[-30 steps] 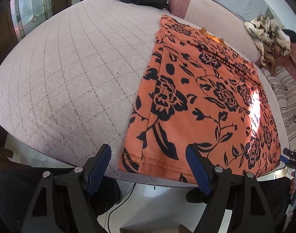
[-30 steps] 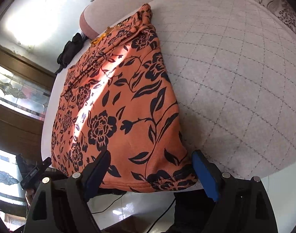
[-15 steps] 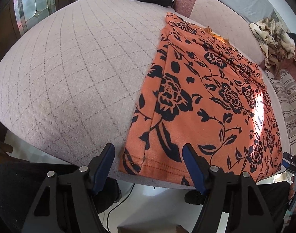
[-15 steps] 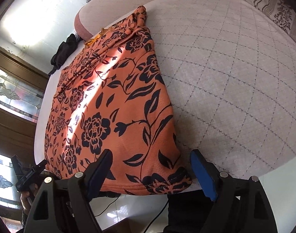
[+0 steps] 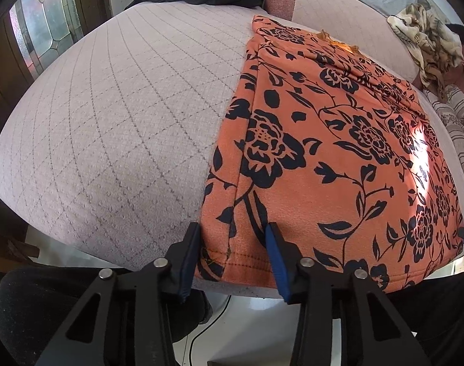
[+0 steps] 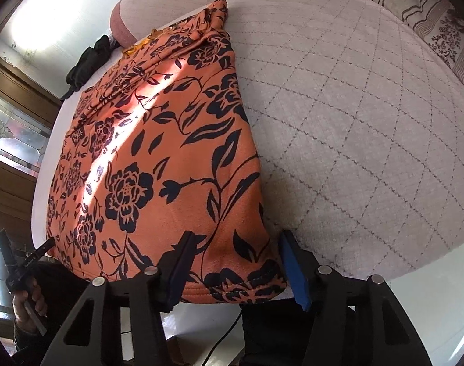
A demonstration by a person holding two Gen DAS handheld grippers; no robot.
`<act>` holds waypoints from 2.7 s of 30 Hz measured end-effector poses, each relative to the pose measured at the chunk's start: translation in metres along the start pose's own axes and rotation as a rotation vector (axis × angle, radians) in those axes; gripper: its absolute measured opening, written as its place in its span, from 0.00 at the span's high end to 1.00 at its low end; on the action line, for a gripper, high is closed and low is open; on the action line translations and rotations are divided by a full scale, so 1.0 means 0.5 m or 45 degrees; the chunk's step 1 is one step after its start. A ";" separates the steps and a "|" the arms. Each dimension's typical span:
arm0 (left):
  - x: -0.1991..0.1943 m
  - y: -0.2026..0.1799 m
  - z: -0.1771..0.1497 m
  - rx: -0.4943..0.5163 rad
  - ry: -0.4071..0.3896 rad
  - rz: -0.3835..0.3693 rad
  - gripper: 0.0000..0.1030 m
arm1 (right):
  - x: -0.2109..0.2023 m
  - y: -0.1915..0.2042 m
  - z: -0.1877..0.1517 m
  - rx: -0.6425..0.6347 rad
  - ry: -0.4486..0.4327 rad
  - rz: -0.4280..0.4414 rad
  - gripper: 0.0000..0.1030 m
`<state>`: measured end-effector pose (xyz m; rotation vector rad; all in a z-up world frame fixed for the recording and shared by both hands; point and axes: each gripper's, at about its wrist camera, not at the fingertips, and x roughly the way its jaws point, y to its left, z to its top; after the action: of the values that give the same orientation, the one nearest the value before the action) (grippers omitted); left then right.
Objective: Fold small clothes
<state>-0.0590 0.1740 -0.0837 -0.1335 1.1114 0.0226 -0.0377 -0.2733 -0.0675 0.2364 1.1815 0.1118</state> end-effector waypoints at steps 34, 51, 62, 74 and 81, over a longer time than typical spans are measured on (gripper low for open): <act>-0.024 -0.022 0.027 0.036 -0.017 -0.053 0.78 | -0.063 -0.026 0.016 0.076 -0.101 0.031 0.00; -0.039 0.008 0.048 -0.066 -0.054 -0.119 0.93 | -0.038 0.012 0.021 -0.025 0.000 0.073 0.92; -0.044 0.011 0.076 -0.107 -0.020 -0.153 0.93 | -0.029 -0.024 0.028 0.160 -0.026 0.284 0.92; -0.012 0.000 0.130 -0.067 0.032 -0.125 0.93 | -0.010 -0.020 0.069 0.220 -0.031 0.422 0.92; -0.055 -0.020 0.330 -0.050 -0.179 -0.226 0.93 | -0.046 0.015 0.241 0.207 -0.214 0.578 0.97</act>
<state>0.0769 0.1848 0.0141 -0.2611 0.9558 -0.1035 0.0656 -0.2859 -0.0016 0.6444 0.9540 0.3862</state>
